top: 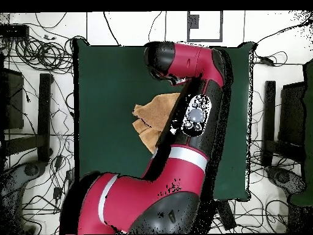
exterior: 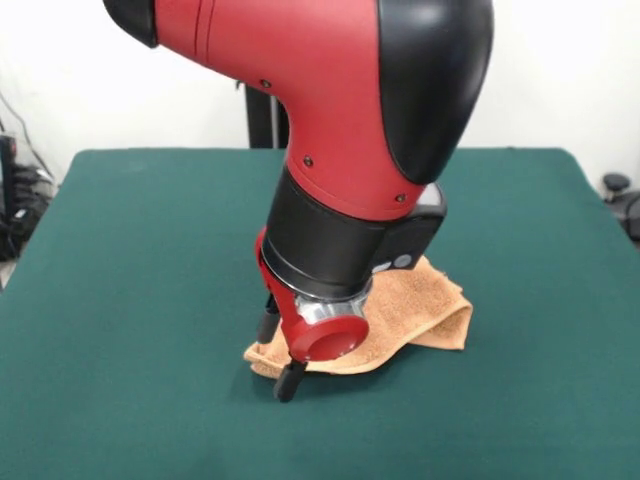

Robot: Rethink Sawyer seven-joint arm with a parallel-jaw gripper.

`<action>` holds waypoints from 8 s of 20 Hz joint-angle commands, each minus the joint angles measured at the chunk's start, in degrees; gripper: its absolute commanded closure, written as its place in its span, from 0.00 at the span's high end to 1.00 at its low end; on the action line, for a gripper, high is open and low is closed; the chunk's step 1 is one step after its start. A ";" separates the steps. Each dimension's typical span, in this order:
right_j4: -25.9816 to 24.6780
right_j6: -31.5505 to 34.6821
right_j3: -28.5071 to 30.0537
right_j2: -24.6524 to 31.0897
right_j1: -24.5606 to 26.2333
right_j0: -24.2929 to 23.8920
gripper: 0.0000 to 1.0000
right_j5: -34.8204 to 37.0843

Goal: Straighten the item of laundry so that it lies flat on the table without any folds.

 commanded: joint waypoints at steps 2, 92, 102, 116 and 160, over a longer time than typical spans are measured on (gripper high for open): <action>-1.43 -4.89 -0.99 6.35 6.03 0.66 1.00 7.94; -11.44 -8.70 24.80 11.13 -17.35 -0.84 1.00 4.58; -12.03 -2.97 28.76 12.15 -18.15 0.57 1.00 -5.90; -10.62 1.29 27.53 11.49 -16.43 2.68 1.00 -4.48; -7.57 -2.50 22.75 22.28 -10.05 -5.32 1.00 -5.76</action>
